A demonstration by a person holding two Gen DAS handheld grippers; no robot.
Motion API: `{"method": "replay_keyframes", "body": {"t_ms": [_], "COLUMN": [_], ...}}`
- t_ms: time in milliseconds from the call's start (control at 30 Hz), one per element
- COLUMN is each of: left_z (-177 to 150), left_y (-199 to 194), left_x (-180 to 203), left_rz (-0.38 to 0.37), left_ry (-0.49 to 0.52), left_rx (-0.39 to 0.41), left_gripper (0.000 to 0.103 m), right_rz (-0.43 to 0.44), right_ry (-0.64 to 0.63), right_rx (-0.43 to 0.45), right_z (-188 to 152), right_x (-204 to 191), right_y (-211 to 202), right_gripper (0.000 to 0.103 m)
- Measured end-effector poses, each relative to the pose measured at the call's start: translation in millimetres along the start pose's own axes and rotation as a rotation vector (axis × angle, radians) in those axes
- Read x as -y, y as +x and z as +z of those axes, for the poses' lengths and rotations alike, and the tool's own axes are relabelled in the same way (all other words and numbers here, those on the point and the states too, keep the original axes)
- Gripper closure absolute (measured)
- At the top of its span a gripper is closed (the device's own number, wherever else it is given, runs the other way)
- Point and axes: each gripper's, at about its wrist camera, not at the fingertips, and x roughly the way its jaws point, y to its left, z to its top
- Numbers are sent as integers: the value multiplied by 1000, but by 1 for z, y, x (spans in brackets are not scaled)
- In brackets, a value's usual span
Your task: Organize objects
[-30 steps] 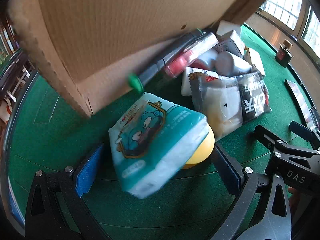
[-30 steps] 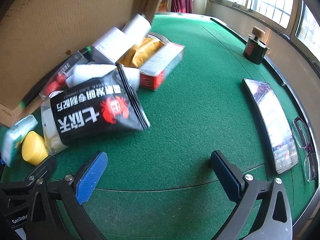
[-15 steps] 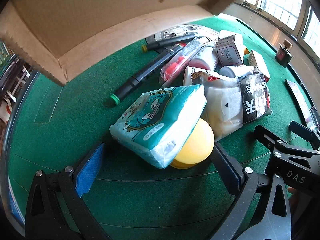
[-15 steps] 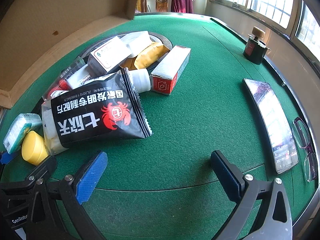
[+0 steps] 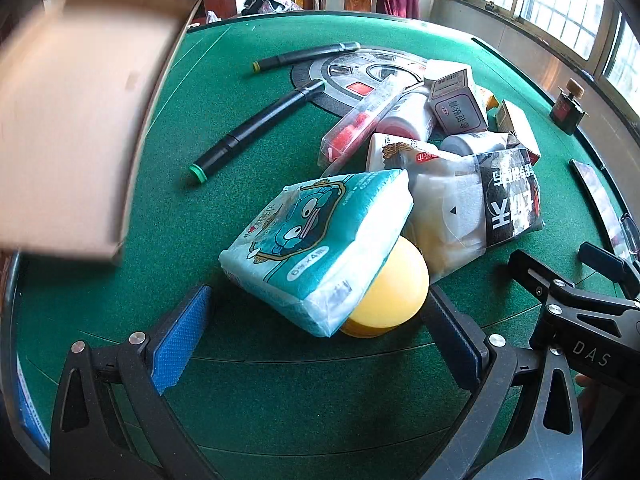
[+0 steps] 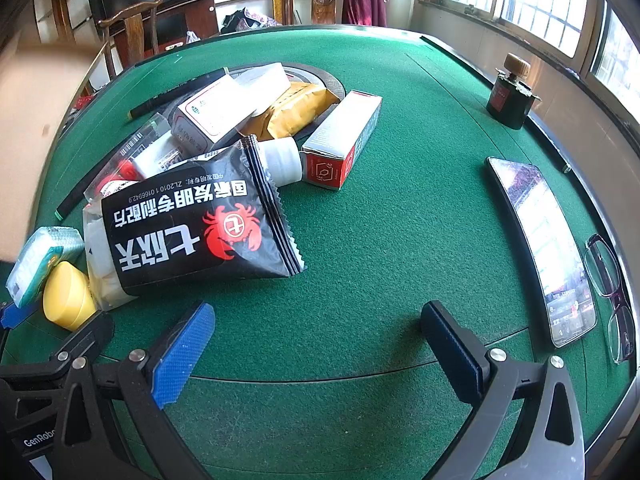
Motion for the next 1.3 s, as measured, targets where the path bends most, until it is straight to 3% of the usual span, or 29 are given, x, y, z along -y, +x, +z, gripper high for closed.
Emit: {"method": "replay_keyframes", "body": {"t_ms": [1300], "left_z": [0], "left_y": [-1], "left_x": [-1], "left_rz": [-2], "left_ry": [-1], "left_rx": [0], "left_gripper": [0], "right_rz": [4], "right_ry": [-10], "right_rx": [-1], "right_z": [5], "right_x": [-2], "right_y": [0], "right_gripper": [0]}}
